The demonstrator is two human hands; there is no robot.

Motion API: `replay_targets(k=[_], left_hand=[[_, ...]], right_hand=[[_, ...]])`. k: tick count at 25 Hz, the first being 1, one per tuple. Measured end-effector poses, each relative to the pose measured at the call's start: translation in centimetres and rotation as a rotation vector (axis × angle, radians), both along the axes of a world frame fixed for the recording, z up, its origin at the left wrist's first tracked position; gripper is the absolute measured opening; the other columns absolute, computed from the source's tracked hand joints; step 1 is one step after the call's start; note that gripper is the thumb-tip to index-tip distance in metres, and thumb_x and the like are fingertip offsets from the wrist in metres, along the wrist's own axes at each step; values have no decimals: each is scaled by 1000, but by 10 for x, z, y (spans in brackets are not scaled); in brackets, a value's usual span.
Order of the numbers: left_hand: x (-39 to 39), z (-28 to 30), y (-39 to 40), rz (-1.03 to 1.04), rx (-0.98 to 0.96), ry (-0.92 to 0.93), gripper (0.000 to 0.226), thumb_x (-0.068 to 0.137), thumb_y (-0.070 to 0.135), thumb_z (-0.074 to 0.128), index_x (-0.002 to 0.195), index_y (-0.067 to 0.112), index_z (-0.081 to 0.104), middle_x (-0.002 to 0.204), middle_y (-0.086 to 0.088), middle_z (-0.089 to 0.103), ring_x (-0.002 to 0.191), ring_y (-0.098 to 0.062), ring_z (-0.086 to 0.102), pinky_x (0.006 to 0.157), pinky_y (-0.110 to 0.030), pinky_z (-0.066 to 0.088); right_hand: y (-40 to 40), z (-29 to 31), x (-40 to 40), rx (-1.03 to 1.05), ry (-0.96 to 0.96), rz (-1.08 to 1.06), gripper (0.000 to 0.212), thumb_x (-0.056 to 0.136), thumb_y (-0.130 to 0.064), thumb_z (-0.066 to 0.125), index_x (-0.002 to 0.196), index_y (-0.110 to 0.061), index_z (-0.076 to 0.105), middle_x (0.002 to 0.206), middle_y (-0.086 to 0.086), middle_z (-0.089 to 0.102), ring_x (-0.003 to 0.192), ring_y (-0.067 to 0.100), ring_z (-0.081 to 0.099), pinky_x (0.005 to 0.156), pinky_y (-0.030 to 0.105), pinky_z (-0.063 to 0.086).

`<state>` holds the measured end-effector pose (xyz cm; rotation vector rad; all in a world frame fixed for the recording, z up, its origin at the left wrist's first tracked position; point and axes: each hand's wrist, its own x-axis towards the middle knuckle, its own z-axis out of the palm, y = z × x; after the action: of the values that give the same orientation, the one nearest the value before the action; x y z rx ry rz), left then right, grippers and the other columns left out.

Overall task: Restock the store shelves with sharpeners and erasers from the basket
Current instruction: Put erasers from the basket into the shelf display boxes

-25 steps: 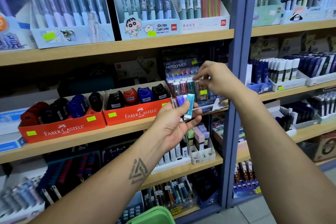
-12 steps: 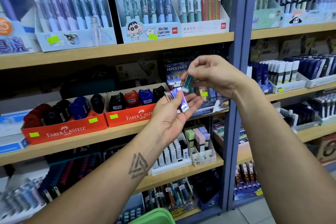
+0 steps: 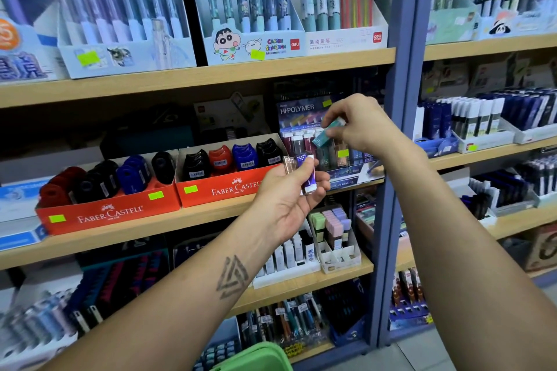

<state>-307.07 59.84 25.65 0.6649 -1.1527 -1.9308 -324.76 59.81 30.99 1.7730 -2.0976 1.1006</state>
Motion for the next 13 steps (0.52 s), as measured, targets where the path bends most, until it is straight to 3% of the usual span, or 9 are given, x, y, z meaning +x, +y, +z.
replay_targets(k=[2, 7, 10, 13], left_hand=[[1, -2, -1, -3, 1, -6, 27, 100, 11, 56, 120, -6, 58, 80, -17, 66, 60, -17, 62, 47, -19, 51], [3, -5, -3, 3, -12, -27, 30, 97, 10, 61, 123, -6, 57, 76, -15, 66, 57, -16, 60, 45, -18, 49], [2, -7, -3, 3, -18, -36, 32, 96, 10, 63, 124, -5, 57, 74, -14, 66, 57, -16, 59, 44, -17, 48], [2, -8, -4, -6, -10, -26, 23, 95, 9, 64, 115, 0, 59, 72, -13, 66, 55, -15, 59, 44, -16, 47]], right_hand=[[0, 2, 3, 37, 109, -5, 29, 92, 3, 61, 108, -17, 75, 112, 3, 63, 97, 20, 58, 75, 22, 42], [-1, 1, 6, 95, 200, 69, 54, 82, 17, 43, 114, -21, 64, 103, 3, 62, 87, 21, 55, 70, 36, 46], [-8, -3, 8, 114, 291, 66, 59, 80, 16, 45, 121, -25, 60, 100, -1, 57, 90, 21, 52, 72, 34, 41], [-11, -5, 9, 29, 243, 70, 50, 81, 14, 59, 117, -21, 59, 105, -4, 58, 99, 23, 57, 81, 41, 50]])
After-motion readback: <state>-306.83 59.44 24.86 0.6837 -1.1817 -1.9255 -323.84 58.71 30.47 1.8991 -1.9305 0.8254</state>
